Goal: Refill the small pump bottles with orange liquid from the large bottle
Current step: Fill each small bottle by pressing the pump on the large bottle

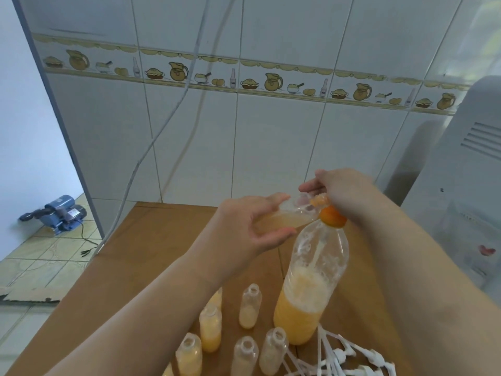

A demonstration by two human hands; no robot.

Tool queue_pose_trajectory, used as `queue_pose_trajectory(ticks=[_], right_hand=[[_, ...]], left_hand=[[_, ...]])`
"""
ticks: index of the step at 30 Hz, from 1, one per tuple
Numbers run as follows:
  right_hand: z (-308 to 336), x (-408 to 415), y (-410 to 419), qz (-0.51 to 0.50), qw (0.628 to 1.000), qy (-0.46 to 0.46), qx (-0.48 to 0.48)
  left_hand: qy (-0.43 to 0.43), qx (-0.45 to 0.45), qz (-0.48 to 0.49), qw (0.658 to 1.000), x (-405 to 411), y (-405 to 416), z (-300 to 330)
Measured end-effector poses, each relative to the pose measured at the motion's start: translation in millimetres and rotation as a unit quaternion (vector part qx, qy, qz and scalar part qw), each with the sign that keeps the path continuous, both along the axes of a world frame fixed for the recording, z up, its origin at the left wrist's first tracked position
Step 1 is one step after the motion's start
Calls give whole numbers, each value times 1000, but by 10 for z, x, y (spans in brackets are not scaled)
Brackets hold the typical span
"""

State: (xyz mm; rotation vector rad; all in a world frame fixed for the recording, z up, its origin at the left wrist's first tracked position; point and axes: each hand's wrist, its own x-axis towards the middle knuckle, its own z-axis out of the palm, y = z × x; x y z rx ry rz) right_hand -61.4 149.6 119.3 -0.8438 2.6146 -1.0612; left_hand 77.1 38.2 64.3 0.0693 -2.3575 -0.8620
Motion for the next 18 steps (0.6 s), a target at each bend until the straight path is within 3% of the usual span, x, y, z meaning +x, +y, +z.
queue_pose_trajectory(ticks=[2, 5, 16, 18], right_hand=[[24, 5, 9, 2, 1000, -2, -18], [109, -14, 60, 14, 995, -74, -70], [-1, -44, 57, 18, 1000, 12, 4], [58, -39, 91, 20, 999, -18, -34]], left_hand=[[-2, -10, 1, 1000, 5, 7, 35], [9, -26, -5, 1000, 25, 23, 137], [-10, -12, -3, 1000, -14, 32, 65], [4, -22, -2, 1000, 3, 45, 113]])
